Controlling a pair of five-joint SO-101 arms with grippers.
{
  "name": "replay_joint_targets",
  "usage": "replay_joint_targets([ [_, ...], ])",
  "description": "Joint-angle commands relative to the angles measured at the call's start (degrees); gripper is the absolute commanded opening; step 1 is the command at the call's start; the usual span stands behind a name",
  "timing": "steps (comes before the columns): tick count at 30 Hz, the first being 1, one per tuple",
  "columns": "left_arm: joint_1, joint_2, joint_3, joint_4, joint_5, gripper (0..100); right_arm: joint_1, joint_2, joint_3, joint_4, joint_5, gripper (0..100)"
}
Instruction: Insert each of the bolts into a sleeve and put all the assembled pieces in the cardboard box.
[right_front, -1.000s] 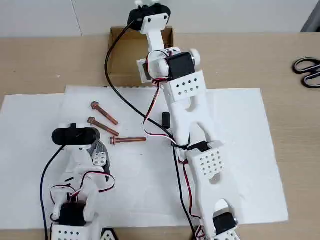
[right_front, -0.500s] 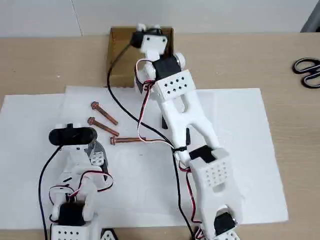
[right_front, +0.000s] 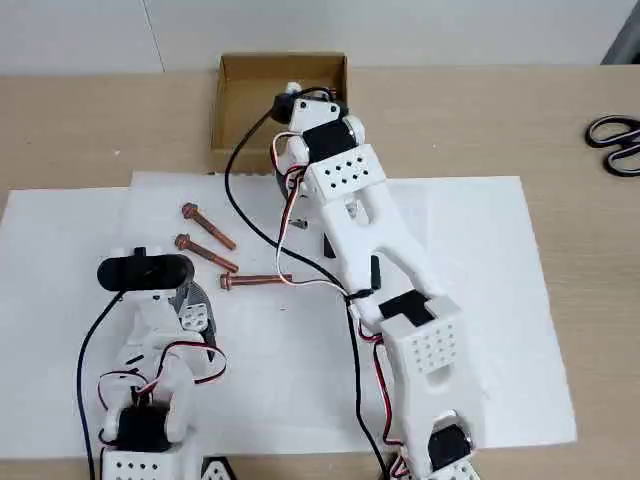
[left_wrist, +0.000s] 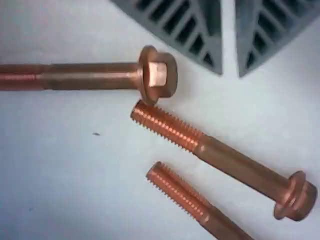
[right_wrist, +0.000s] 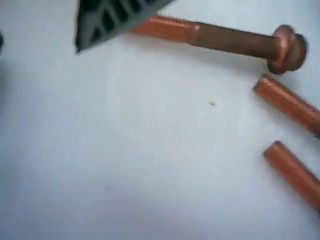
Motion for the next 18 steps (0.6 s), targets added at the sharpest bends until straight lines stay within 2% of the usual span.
replay_joint_targets([
  [1, -0.2, -0.6, -0.2, -1.1, -0.2, 1, 1.1, 0.7, 0.1, -0.4, -0.6, 15.4],
  [11, -0.2, -0.6, -0.2, -1.1, -0.2, 1, 1.3, 4.8, 0.1, -1.2, -0.3, 15.4],
  [18, -0.2, -0.6, -0.2, -1.1, -0.2, 1, 4.9, 6.9, -0.2, -2.2, 3.4, 15.4],
])
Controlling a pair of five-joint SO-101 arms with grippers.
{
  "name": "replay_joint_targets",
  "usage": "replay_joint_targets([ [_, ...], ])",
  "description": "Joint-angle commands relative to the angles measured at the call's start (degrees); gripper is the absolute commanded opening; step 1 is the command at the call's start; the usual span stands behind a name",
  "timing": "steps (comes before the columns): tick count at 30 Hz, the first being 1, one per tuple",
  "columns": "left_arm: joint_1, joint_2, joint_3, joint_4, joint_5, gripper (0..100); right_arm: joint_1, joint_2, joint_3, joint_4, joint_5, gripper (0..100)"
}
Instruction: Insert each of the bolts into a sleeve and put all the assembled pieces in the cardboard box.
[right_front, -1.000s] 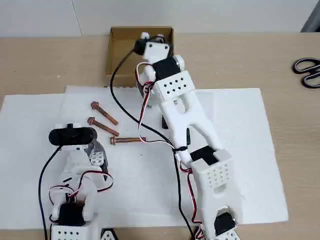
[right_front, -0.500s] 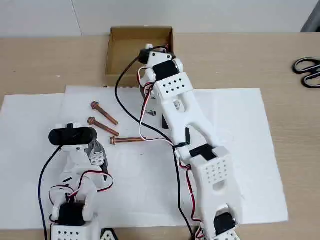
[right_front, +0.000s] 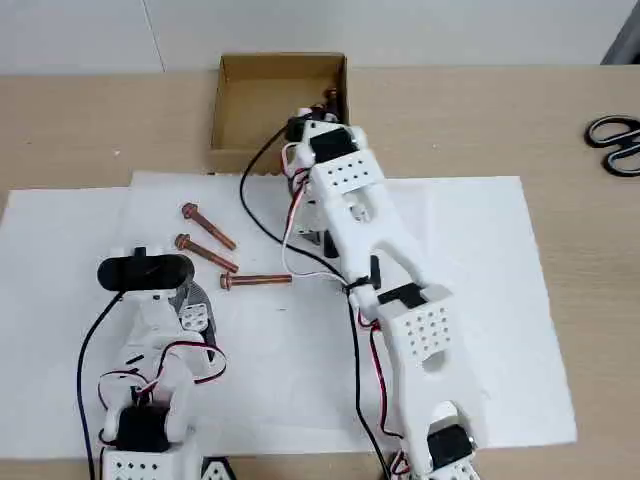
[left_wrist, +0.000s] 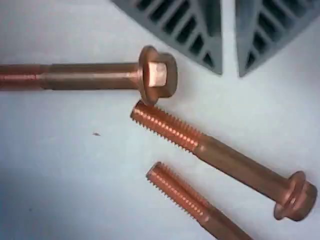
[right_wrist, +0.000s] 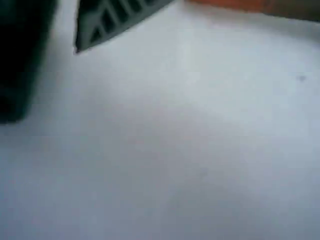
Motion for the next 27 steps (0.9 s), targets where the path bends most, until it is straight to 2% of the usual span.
replay_joint_targets([
  [1, -0.2, -0.6, -0.2, -1.1, -0.2, 1, 2.2, -0.6, -0.3, -1.5, 2.2, 15.4],
  [6, -0.2, -0.6, -0.2, -1.1, -0.2, 1, 2.5, -0.1, -0.3, -2.3, 4.9, 15.4],
  [14, -0.2, -0.6, -0.2, -1.1, -0.2, 1, 0.2, 0.0, 0.0, -2.9, 4.8, 15.4],
  [27, -0.2, -0.6, -0.2, -1.1, -0.2, 1, -1.5, 4.5, 0.0, -2.9, -2.0, 15.4],
])
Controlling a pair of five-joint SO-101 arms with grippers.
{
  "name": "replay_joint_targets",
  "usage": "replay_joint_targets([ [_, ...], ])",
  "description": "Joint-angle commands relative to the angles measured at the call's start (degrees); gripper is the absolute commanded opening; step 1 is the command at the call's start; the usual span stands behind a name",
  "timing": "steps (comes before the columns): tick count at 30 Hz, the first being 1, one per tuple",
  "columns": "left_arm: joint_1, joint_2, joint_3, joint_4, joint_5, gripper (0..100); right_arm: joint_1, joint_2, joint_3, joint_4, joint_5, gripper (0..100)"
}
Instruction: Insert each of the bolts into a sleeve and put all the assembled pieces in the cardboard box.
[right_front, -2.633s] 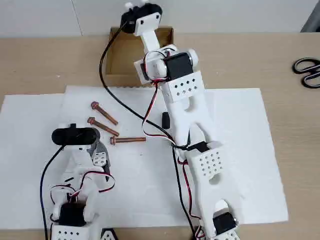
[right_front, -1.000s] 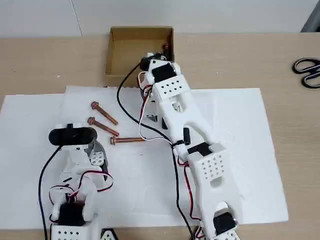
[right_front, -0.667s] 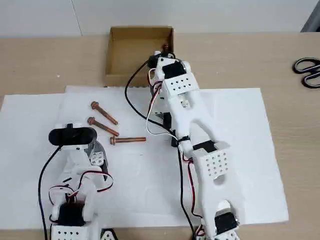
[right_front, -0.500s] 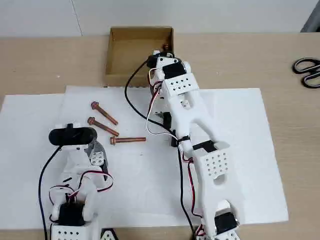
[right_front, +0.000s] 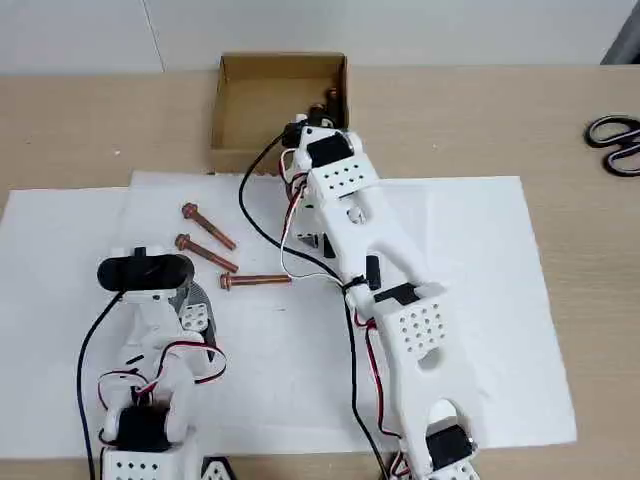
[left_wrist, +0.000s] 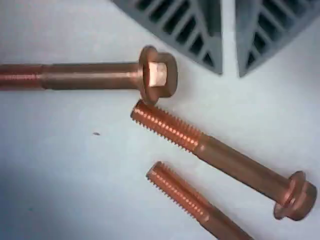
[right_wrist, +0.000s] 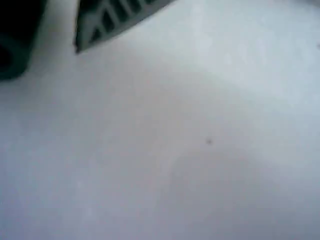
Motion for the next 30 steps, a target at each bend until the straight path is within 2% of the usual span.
replay_joint_targets([
  [1, -0.2, -0.6, -0.2, -1.1, -0.2, 1, -0.3, 0.8, 0.0, -0.1, -2.4, 15.4],
  [4, -0.2, -0.6, -0.2, -1.1, -0.2, 1, -0.4, 1.4, 0.0, -0.4, -2.4, 11.7],
  [7, -0.2, -0.6, -0.2, -1.1, -0.2, 1, -0.4, 1.3, -0.3, -1.1, -2.4, 0.0],
  [14, -0.2, -0.6, -0.2, -1.1, -0.2, 1, 0.5, -0.3, -7.8, 2.0, -2.0, 0.2],
  [20, -0.2, -0.6, -0.2, -1.1, -0.2, 1, 0.7, -8.1, -13.8, 3.3, -0.4, 0.2],
  [25, -0.4, -0.6, -0.2, -1.1, -0.6, 1, 1.9, -19.6, -8.6, 3.7, -0.4, 0.2],
  [30, -6.1, -0.5, -4.5, -1.1, -0.2, 1, 5.2, -30.8, 5.2, 3.6, -0.6, 0.2],
])
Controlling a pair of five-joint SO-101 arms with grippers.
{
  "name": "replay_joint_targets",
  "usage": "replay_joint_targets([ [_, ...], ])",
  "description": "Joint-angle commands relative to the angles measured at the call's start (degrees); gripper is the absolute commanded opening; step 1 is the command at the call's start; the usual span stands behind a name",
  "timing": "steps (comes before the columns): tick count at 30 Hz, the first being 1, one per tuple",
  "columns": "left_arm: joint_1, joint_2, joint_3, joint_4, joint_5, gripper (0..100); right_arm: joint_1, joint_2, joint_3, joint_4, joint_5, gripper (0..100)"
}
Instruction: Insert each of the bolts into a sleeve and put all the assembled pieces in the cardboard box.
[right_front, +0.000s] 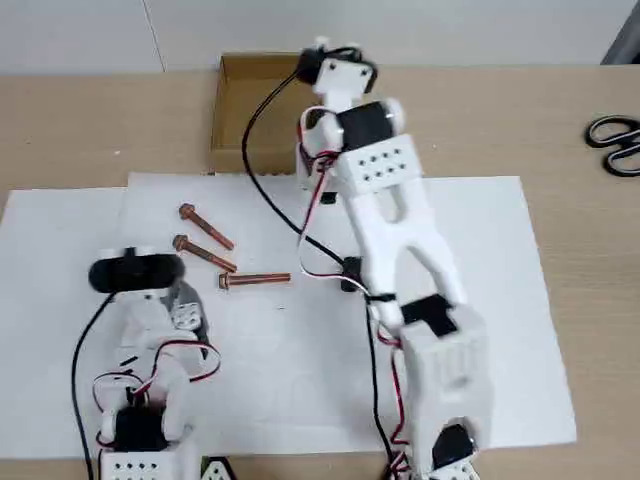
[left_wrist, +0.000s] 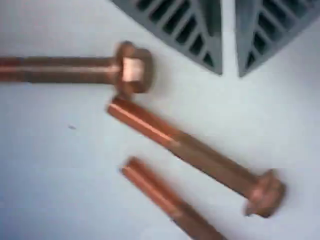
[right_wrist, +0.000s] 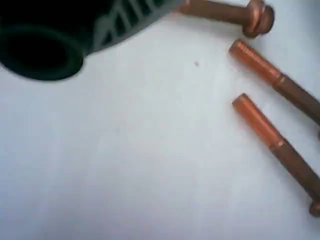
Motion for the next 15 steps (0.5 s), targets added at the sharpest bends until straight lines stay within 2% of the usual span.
replay_joint_targets([
  [1, -1.8, -0.5, -5.8, -1.2, 0.0, 1, 3.6, -10.1, 9.9, 0.4, 0.2, 0.2],
  [5, 0.2, -0.4, -13.2, 0.4, -0.4, 1, 8.3, -18.0, 21.5, 0.4, -4.0, 0.2],
  [11, 1.5, 0.1, -21.3, 4.4, -0.4, 1, 11.5, -32.5, 42.4, -0.7, -4.3, 0.2],
  [15, 1.2, 8.1, -29.0, 7.4, -0.4, 1, 13.8, -43.4, 54.8, -2.7, -4.3, 0.2],
])
